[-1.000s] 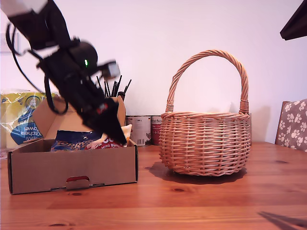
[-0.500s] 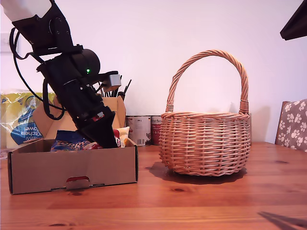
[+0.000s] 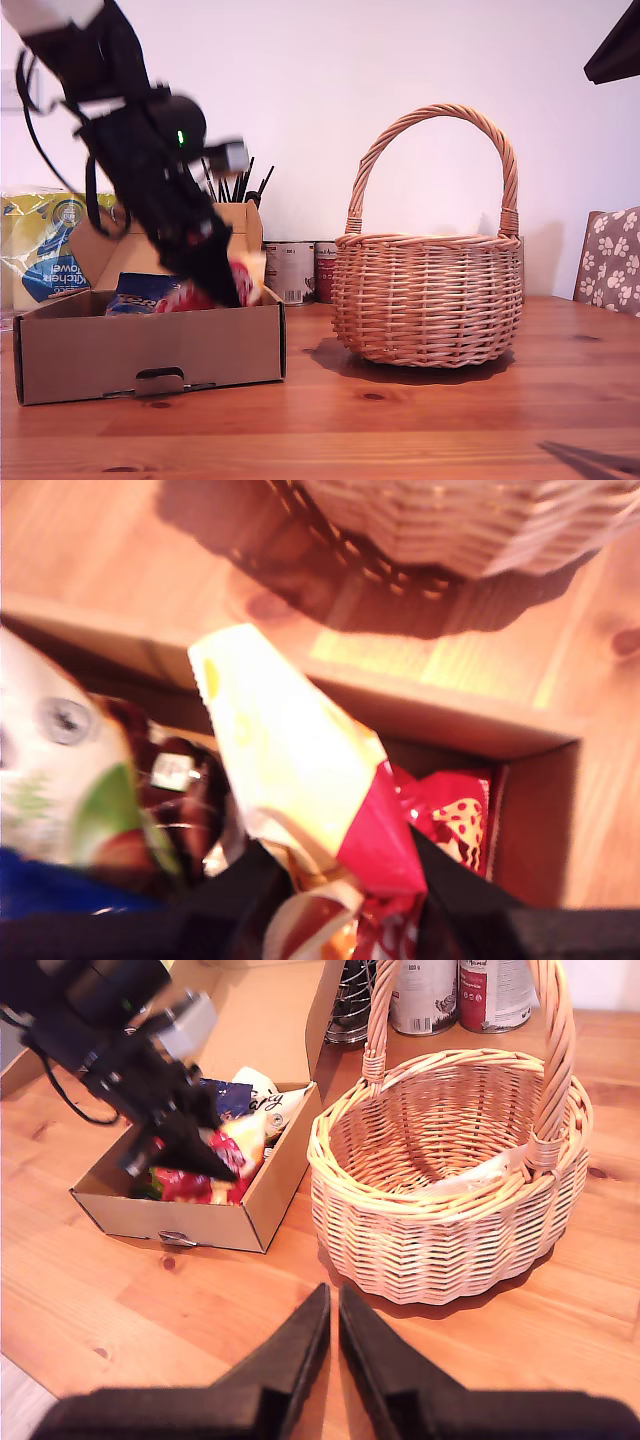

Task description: Move the bags of Easter eggs from the cardboard box on the left into the woven basket on the right side.

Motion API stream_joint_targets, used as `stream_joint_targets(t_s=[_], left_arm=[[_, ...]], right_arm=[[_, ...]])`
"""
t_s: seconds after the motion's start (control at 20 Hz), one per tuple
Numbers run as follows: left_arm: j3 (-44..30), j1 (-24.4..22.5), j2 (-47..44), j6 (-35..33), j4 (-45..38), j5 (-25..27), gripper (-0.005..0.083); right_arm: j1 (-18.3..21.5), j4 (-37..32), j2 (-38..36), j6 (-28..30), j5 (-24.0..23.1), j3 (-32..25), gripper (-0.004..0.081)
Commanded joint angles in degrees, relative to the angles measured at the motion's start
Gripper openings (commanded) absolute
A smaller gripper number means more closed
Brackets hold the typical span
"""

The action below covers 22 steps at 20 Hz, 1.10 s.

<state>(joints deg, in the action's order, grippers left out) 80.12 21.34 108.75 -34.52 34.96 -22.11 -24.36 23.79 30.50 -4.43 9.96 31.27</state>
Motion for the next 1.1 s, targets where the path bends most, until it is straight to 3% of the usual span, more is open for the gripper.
stream_joint_targets(t_s=[0.0, 0.2, 0.3, 0.65, 0.85, 1.05], left_arm=[[-0.15, -0.2, -6.1, 0.79, -0.37, -1.38, 0.0183], [-0.15, 0.46, -10.82, 6.95, -4.96, -12.7, 0.0184], [-0.15, 2.01, -10.93, 9.92, -9.57, -14.95, 0.0186], [-0.15, 9.88, -8.22, 14.38, -31.32, -14.43, 0.0186], [-0.15, 13.42, -3.13, 15.1, -39.76, -10.88, 0.0186], [-0.15, 16.66, 2.38, 15.08, -50.05, -6.97, 0.0186]], right_arm=[[0.26, -0.24, -0.02, -0.09, -0.04, -0.81, -0.0005], [0.28, -0.26, -0.02, -0.09, -0.04, -0.81, -0.0005], [0.39, -0.24, -0.02, -0.09, -0.04, -0.81, -0.0005], [0.39, -0.22, -1.36, -0.13, -1.14, -0.61, -0.001], [0.42, 2.19, -5.38, -0.33, -7.65, 1.16, -0.001], [0.42, 4.5, -8.57, -0.61, -7.58, 1.44, -0.001]])
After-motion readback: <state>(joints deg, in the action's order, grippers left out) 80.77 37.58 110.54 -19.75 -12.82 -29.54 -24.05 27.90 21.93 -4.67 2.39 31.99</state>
